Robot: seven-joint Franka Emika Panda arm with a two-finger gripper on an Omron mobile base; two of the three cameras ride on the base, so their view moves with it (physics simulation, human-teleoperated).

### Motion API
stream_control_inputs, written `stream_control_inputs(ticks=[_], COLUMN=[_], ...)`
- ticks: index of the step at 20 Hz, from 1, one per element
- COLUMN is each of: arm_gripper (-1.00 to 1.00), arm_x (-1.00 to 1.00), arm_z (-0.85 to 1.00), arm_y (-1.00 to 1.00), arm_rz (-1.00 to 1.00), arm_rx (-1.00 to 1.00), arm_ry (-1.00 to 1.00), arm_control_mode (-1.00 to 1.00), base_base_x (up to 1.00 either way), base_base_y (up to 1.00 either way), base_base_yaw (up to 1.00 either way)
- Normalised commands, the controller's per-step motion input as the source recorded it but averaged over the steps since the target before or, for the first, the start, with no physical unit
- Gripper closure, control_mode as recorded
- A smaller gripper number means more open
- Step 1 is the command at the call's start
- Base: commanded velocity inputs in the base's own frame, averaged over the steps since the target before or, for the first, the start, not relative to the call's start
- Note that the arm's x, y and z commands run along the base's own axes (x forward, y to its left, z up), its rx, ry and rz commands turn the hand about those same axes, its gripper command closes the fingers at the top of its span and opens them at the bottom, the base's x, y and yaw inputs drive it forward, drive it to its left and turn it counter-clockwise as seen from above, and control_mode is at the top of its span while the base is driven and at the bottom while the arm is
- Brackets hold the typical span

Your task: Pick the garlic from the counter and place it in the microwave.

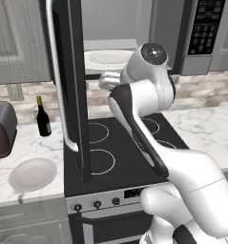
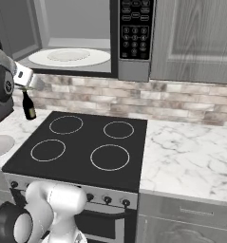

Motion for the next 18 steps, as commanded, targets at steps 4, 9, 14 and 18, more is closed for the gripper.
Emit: stream_control_inputs(ticks=[4, 9, 14, 18], arm_gripper=[1.00, 1.00, 1.00, 1.00], arm_x=[0.00, 0.21, 0.98, 1.00], arm_z=[0.61, 0.39, 0.00, 0.10], arm_y=[-0.34, -0.31, -0.21, -0.01], arm_rz=[-0.02, 0.00, 0.08, 0.05], arm_rx=[-0.26, -0.28, -0.15, -0.02], arm_ry=[-0.37, -0.26, -0.03, 0.13], arm_control_mode=[-1.00, -1.00, -1.00, -1.00], base_base_x=[0.00, 0.00, 0.00, 0.00], base_base_y=[0.00, 0.00, 0.00, 0.00], base_base_yaw=[0.00, 0.00, 0.00, 0.00])
